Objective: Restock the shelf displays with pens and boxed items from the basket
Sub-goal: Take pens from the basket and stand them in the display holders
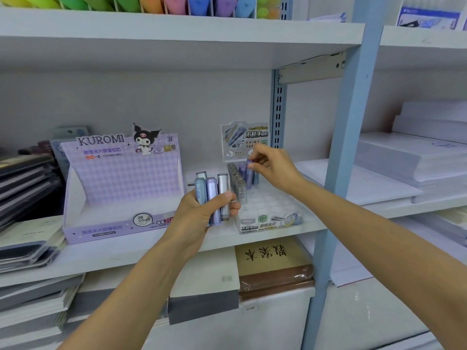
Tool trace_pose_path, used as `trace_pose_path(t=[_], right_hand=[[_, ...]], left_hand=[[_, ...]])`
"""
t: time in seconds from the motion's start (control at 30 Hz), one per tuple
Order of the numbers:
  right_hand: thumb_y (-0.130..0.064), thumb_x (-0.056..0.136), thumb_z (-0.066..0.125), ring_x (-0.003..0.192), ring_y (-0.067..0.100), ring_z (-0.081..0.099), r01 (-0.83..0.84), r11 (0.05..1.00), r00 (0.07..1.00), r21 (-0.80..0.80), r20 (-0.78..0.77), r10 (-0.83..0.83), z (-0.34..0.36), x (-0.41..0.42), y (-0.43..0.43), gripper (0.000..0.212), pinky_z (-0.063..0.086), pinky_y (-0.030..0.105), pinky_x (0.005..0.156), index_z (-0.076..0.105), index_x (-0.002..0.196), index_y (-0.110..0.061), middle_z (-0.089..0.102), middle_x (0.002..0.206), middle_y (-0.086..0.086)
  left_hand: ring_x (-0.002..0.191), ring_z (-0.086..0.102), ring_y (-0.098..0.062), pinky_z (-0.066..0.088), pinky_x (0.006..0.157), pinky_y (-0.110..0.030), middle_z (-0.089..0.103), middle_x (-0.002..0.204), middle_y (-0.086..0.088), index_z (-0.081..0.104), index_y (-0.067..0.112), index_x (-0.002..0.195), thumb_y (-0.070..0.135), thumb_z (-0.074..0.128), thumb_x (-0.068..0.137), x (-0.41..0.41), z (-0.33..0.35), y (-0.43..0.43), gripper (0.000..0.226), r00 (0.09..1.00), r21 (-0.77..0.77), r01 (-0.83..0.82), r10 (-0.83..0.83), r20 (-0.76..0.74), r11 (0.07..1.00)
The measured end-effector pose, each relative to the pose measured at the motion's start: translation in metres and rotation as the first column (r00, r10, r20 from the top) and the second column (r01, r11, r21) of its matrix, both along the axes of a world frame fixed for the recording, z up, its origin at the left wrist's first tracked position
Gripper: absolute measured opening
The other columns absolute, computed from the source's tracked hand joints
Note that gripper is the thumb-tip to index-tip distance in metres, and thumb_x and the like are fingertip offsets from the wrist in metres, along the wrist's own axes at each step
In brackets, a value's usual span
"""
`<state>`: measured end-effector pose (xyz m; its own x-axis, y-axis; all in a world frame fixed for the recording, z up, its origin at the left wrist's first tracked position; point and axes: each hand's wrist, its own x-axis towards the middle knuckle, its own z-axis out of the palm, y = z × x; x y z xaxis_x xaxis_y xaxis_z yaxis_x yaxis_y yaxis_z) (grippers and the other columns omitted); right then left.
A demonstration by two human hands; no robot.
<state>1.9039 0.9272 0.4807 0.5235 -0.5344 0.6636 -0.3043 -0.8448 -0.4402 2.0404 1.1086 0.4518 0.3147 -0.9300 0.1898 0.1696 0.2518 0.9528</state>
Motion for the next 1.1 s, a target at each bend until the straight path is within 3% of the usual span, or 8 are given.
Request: trace_pose_path(t=[0.13,0.33,0.53,0.63,0.7,0.8,0.97,1.1], right_hand=[[-0.010,0.089,0.067,0.083,0.014,0.063,-0.025,0.998,0.997,-0.059,-0.074,0.020,0.001,0.003,0.001,0.008,0.053,0.023,0.076,0.060,0.090,-0.005,0.066,0.089,0.000],[-0.009,0.087,0.069,0.085,0.022,0.066,-0.043,0.990,0.996,0.134,-0.076,0.054,0.004,-0.008,-0.006,0.011,0.057,0.036,0.082,0.059,0.088,-0.005,0.067,0.088,0.006],[-0.016,0.090,0.065,0.086,0.010,0.053,0.075,0.997,0.980,-0.029,-0.180,-0.079,-0.005,0.000,0.000,0.007,0.047,0.029,0.082,0.070,0.096,-0.014,0.058,0.097,-0.001],[-0.021,0.092,0.062,0.086,0.007,0.050,0.120,0.992,0.990,-0.044,-0.064,-0.122,0.005,-0.007,0.008,0.014,0.039,0.021,0.080,0.071,0.102,-0.014,0.057,0.100,-0.001],[-0.022,0.094,0.061,0.080,0.004,0.056,-0.020,0.995,0.998,0.097,0.063,0.014,0.018,-0.013,0.022,0.015,0.045,0.022,0.075,0.070,0.103,-0.015,0.064,0.095,-0.005],[-0.030,0.094,0.061,0.074,0.012,0.065,-0.343,0.861,0.939,0.375,0.143,0.312,0.030,-0.018,0.048,0.024,0.053,0.025,0.070,0.068,0.106,-0.011,0.071,0.087,-0.002],[-0.019,0.087,0.070,0.077,0.010,0.068,-0.442,0.790,0.879,0.424,0.029,0.476,0.028,-0.021,0.069,0.022,0.055,0.024,0.075,0.069,0.107,-0.010,0.072,0.085,-0.003],[-0.009,0.088,0.067,0.082,0.014,0.069,-0.495,0.740,0.868,0.456,0.223,0.443,0.027,-0.027,0.066,0.015,0.053,0.022,0.076,0.069,0.102,-0.008,0.072,0.088,0.002]], left_hand=[[0.078,0.072,-0.025,0.060,0.072,-0.029,0.074,0.086,-0.017,0.064,-0.004,0.105,0.022,0.073,0.070,-0.001,0.000,0.000,0.044,1.000,0.012,-0.011,0.011,-0.012,1.000],[0.078,0.072,-0.024,0.059,0.069,-0.027,0.075,0.087,-0.015,0.065,-0.003,0.106,0.016,0.072,0.076,0.001,-0.003,0.001,0.036,0.999,0.012,-0.009,0.010,-0.032,1.000],[0.076,0.072,-0.024,0.058,0.066,-0.025,0.074,0.086,-0.018,0.064,-0.002,0.103,0.013,0.071,0.080,-0.004,-0.001,0.001,0.028,1.000,0.007,-0.010,0.010,-0.021,1.000],[0.077,0.072,-0.024,0.058,0.066,-0.025,0.074,0.085,-0.018,0.064,-0.002,0.103,0.013,0.070,0.081,-0.005,0.000,0.002,0.027,1.000,0.005,0.003,-0.003,0.002,1.000],[0.077,0.072,-0.024,0.058,0.066,-0.025,0.074,0.086,-0.017,0.063,-0.001,0.104,0.013,0.070,0.082,-0.006,-0.001,0.003,0.027,1.000,0.006,0.011,-0.011,0.011,1.000],[0.078,0.073,-0.025,0.059,0.068,-0.028,0.075,0.087,-0.017,0.062,0.000,0.107,0.013,0.070,0.083,-0.011,0.001,0.002,0.028,0.999,0.002,0.015,-0.015,0.033,1.000],[0.087,0.073,-0.029,0.060,0.072,-0.031,0.075,0.093,-0.015,0.063,0.007,0.109,0.019,0.074,0.077,-0.020,0.006,0.004,0.036,0.997,-0.016,0.028,-0.027,0.077,0.999],[0.082,0.073,-0.028,0.059,0.067,-0.028,0.075,0.091,-0.014,0.062,0.004,0.108,0.022,0.075,0.069,-0.017,0.007,0.010,0.045,0.999,-0.028,0.033,-0.033,-0.005,0.999]])
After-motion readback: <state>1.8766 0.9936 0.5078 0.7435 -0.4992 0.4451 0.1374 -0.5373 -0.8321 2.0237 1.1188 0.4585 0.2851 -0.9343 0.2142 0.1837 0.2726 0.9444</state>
